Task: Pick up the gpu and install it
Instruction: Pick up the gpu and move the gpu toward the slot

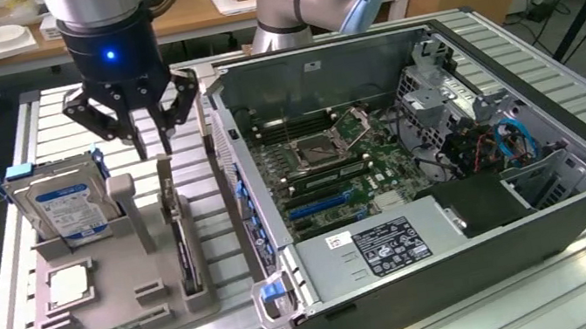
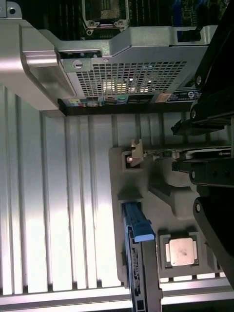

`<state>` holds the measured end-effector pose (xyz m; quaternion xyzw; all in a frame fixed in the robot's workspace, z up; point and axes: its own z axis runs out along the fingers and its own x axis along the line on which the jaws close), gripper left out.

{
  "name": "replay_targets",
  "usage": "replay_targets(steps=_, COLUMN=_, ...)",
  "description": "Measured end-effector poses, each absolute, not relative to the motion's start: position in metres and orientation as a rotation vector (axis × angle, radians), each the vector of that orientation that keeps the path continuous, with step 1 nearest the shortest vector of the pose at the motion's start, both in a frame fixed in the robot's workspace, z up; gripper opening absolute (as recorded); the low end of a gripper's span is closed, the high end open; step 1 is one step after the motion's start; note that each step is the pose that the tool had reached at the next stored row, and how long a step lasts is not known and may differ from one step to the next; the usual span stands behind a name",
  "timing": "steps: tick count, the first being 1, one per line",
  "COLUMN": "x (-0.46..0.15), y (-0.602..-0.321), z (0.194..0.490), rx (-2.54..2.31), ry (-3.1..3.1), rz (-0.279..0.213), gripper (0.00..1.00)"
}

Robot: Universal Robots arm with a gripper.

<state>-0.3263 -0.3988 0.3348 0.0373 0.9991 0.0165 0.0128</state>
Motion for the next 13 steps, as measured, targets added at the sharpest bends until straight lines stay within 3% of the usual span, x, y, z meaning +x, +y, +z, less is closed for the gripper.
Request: replay_targets(steps=13, x=-0.326, y=-0.399, z=0.321, rx=0.116, ry=3.113, rz=0.051, gripper=0.36)
